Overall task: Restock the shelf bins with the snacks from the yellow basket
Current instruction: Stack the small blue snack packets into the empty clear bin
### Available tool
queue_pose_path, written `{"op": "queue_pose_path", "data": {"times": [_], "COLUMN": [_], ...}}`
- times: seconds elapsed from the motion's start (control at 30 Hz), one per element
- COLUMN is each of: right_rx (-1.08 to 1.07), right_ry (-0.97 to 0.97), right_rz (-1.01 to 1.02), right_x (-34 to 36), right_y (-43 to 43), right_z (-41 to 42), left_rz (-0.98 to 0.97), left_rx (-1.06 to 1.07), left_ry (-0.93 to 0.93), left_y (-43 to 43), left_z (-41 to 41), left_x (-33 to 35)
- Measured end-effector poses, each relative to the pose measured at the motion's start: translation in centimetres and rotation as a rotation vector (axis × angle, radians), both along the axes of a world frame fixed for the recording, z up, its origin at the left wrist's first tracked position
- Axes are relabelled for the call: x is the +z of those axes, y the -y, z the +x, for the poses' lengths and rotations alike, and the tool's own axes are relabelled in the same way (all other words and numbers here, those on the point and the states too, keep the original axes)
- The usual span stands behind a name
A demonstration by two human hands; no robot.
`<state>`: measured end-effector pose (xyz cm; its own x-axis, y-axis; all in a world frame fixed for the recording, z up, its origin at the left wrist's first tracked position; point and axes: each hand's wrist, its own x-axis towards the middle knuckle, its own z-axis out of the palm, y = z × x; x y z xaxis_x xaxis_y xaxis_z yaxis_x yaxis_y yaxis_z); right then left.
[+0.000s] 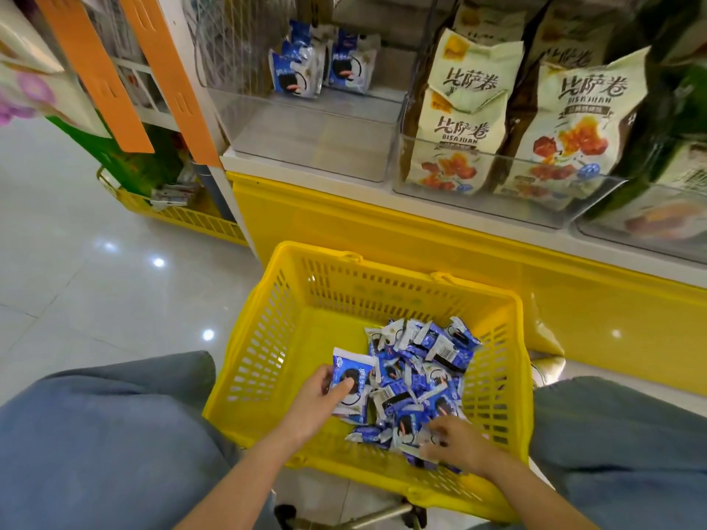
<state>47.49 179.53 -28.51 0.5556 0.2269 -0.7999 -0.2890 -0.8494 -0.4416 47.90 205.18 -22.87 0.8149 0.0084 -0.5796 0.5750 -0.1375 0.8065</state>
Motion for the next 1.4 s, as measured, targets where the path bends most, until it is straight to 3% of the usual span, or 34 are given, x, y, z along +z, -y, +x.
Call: {"op": "queue_pose_path", "data": {"times": [0.1, 0.3, 0.43, 0.67, 0.8, 0.97, 1.03, 1.2, 1.4], "right_rx": [-0.028, 0.022, 0.006, -0.266, -0.309, -0.067, 0.001, -0.02, -0.21], "right_ry": [-0.089, 0.039, 0.137, 0.336, 0.55, 0.758, 0.765, 0.638, 0.593], "right_rz": [-0.024, -0.042, 0.052, 0.315, 0.369, 0.353, 0.388, 0.531, 0.649], "right_x": [-0.7, -1.0, 0.2, 4.9, 8.0, 10.2, 11.2, 14.2, 18.6], "right_y": [0.0, -0.6, -0.6, -3.5, -5.8, -7.9, -8.4, -9.9, -11.4], "right_z": [-0.8, -0.9, 0.2, 2.8, 3.0, 2.8, 3.0, 3.6, 6.4], "left_rz": [0.012, 0.05, 0.065, 0.129, -0.059, -0.507, -0.619, -0.596, -0.589], "left_rx": [-0.006, -0.007, 0.018, 0.109, 0.187, 0.315, 0.28, 0.246, 0.268], "left_ry": [-0.02, -0.059, -0.094, -0.293, -0.391, -0.419, -0.373, -0.157, 0.042], "left_y": [0.3, 0.7, 0.9, 1.7, 2.5, 1.5, 0.8, -0.3, -2.2], "left_z": [-0.3, -0.7, -0.8, 0.3, 1.1, 2.3, 2.6, 3.6, 5.6], "left_x": [-0.3, 0.0, 0.1, -0.7, 0.2, 2.7, 3.7, 6.9, 11.2]}}
